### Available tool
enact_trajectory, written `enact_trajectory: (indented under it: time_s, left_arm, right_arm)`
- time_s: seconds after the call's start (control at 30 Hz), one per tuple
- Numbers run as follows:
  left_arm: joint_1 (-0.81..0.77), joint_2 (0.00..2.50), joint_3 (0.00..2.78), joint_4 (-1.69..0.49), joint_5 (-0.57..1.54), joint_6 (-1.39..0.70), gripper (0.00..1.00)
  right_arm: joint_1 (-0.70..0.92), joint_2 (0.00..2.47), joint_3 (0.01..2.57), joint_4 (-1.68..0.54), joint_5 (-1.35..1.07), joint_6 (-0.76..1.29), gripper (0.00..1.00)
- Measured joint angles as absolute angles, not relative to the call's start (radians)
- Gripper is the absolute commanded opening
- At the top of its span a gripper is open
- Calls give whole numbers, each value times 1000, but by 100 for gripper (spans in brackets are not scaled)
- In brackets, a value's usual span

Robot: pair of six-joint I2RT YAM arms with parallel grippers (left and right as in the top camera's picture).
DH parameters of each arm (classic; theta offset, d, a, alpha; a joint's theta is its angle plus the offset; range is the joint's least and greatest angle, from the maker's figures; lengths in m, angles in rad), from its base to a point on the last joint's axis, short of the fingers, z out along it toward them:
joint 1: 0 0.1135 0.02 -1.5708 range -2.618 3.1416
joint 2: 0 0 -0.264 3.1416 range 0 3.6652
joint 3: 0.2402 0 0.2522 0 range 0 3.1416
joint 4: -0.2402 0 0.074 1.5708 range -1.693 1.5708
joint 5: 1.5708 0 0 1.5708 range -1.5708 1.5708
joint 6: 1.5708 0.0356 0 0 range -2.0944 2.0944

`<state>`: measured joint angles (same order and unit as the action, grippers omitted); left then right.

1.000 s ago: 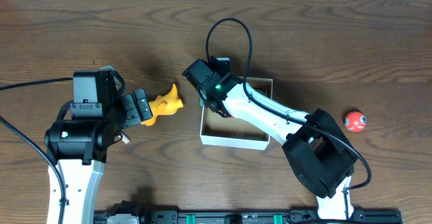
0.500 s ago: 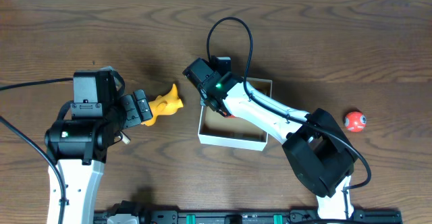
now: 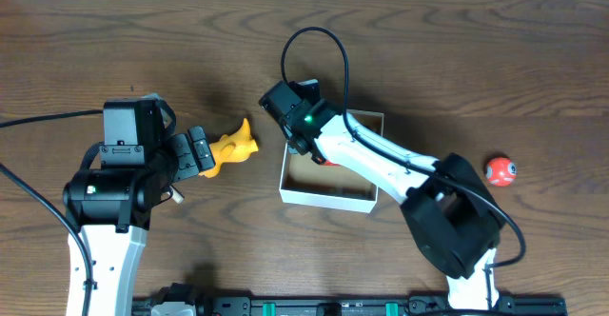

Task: Pack container
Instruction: 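Lower and release the red truck in the box, then lift the right gripper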

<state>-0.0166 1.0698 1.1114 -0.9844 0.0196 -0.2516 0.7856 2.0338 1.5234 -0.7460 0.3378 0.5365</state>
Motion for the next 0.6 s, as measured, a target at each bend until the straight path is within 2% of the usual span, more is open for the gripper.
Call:
enact_trajectory:
  time_s: [0.17,0.27,0.33,0.43,0.6]
  left_arm:
    - [-17,1070,1111,-984,20,-252,98]
    - [-17,1070,1111,-984,20,-252,98]
    - [-17,1070,1111,-984,19,-252,98]
    - [-17,1070,1111,-985,19,-252,98]
    - [-17,1070,1111,-985,20,-252,98]
  right_arm:
    - [779,1904,1526,-761,326,409,17]
    - [778,1845,1541,-780,311,367,17]
    - [778,1821,1546,-801,308,358,10]
    - [776,1815,1546,-862,316,403,11]
    - [732,1814,1546,-989,364,589,14]
